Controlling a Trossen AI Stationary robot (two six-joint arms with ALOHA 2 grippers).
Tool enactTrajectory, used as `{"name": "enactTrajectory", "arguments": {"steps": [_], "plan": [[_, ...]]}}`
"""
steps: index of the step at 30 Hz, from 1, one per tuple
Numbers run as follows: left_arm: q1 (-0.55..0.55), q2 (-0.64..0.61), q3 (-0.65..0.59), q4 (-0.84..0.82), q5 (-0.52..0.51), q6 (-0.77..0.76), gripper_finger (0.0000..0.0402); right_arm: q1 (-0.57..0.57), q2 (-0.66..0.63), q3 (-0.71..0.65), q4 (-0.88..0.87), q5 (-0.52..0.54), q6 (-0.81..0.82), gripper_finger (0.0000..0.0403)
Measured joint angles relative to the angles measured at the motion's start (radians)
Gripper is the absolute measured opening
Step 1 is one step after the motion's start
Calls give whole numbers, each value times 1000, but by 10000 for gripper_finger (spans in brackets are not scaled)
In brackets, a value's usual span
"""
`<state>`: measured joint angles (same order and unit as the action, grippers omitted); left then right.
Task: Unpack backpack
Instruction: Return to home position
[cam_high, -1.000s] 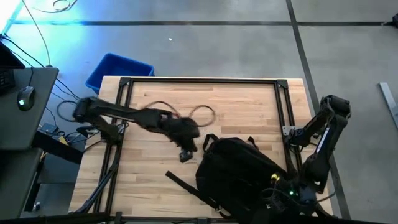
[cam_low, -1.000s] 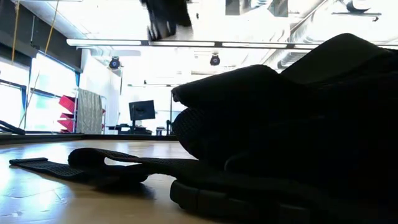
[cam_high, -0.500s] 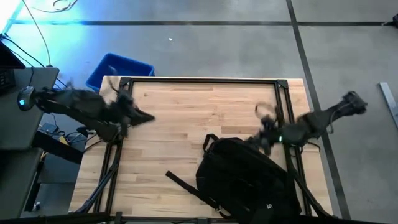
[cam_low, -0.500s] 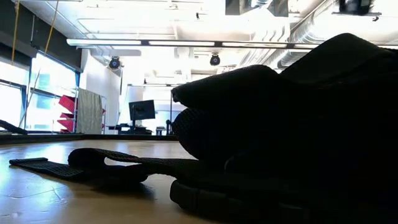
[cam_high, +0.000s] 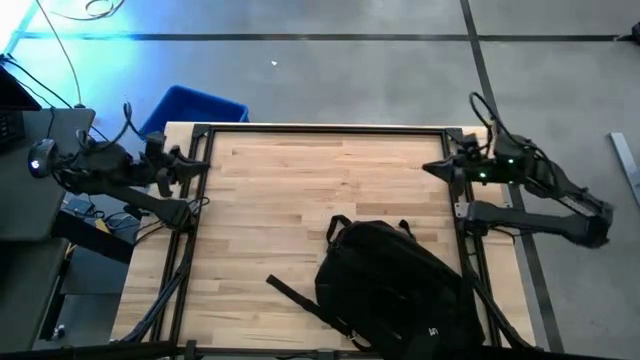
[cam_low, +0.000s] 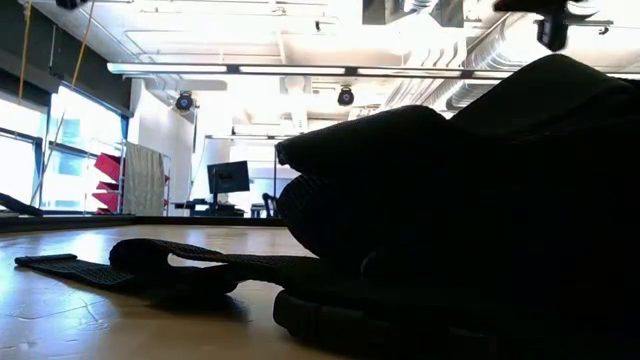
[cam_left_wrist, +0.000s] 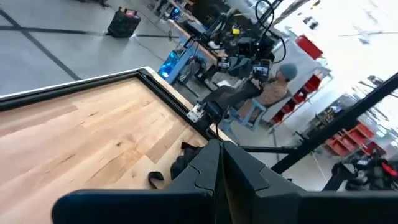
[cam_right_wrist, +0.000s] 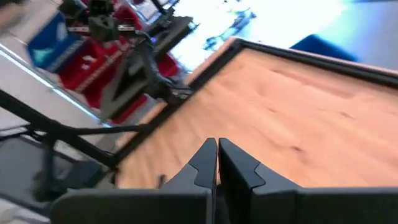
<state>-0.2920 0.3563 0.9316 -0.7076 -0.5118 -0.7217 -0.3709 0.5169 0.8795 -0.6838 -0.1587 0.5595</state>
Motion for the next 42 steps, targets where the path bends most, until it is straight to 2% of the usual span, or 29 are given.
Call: {"name": "enactTrajectory", "arguments": {"steps": [3,8,14,19,23,29,32,35,39,42], "plan": [[0,-80,-145,130,5,35,0,-36,-62,-13,-38,0,-40,0],[0,-161,-376,344,-21,53,0,-49,-197,-165,84,-1,-43,0],[2,-151,-569,621,-164,144,0,-48,-289,-465,457,-25,1,0],[45,-128,-681,771,-174,179,0,-56,-268,-638,726,47,-84,0],[116,-73,-732,835,-93,167,0,-82,-210,-702,840,19,-101,0],[246,49,-755,885,75,158,0,-146,-29,-764,1054,-231,-95,0],[291,85,-755,935,137,204,0,-185,25,-764,1131,-314,-128,0],[321,96,-755,927,169,257,0,-222,29,-764,1118,-363,-143,0],[350,97,-755,854,186,277,0,-248,23,-764,1041,-351,-217,0],[361,97,-755,841,187,300,0,-265,23,-764,1018,-255,-277,0]]}}
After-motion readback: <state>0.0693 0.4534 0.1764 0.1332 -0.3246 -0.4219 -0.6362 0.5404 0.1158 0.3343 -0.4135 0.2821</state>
